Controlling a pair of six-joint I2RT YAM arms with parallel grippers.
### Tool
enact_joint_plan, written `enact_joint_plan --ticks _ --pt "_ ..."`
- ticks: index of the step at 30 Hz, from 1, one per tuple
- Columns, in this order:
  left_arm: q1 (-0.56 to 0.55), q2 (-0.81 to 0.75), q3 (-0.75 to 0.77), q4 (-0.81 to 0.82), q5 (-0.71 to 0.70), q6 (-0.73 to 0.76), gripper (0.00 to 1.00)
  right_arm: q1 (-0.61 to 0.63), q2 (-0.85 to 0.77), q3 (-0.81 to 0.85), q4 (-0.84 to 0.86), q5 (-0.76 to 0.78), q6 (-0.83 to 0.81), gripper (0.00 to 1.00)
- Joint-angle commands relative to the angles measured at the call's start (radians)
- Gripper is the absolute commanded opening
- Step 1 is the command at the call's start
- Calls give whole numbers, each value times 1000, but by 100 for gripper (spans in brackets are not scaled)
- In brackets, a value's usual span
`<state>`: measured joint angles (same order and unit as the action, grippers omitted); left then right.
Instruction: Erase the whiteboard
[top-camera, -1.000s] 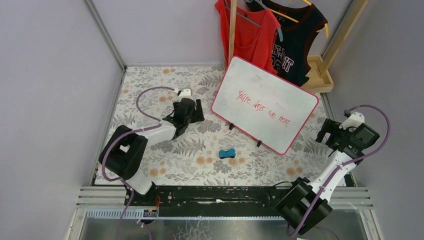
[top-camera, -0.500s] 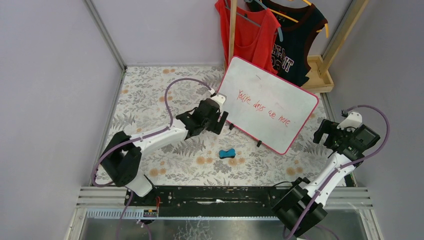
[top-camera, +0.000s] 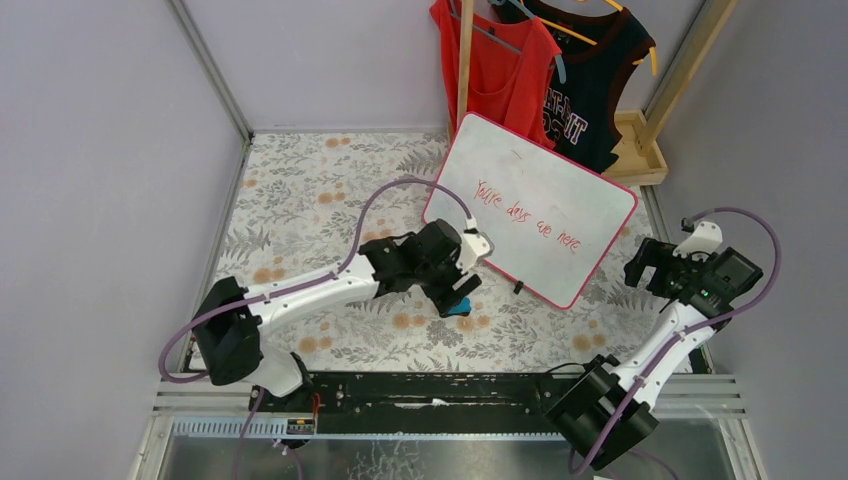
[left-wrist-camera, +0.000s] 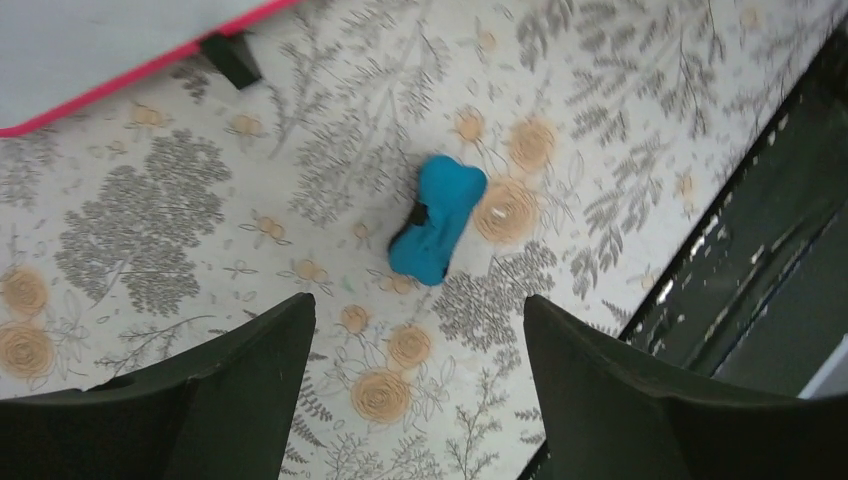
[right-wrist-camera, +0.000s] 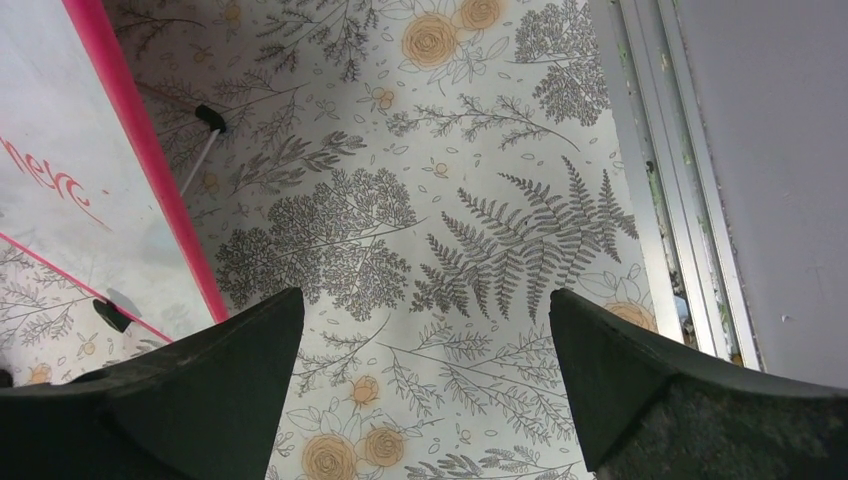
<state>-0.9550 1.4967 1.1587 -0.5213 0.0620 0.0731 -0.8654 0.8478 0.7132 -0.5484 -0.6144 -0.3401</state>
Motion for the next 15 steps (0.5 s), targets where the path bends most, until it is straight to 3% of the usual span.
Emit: enact_joint_plan --ticks 1,6,15 --pt "-44 12 -17 -88 0 89 75 -4 60 115 -32 -56 -38 100" --pt "-53 6 -83 -40 -33 112 75 -3 117 197 -92 -124 -30 99" --pt "-53 106 -91 75 14 145 71 -4 99 161 -73 -137 -23 98"
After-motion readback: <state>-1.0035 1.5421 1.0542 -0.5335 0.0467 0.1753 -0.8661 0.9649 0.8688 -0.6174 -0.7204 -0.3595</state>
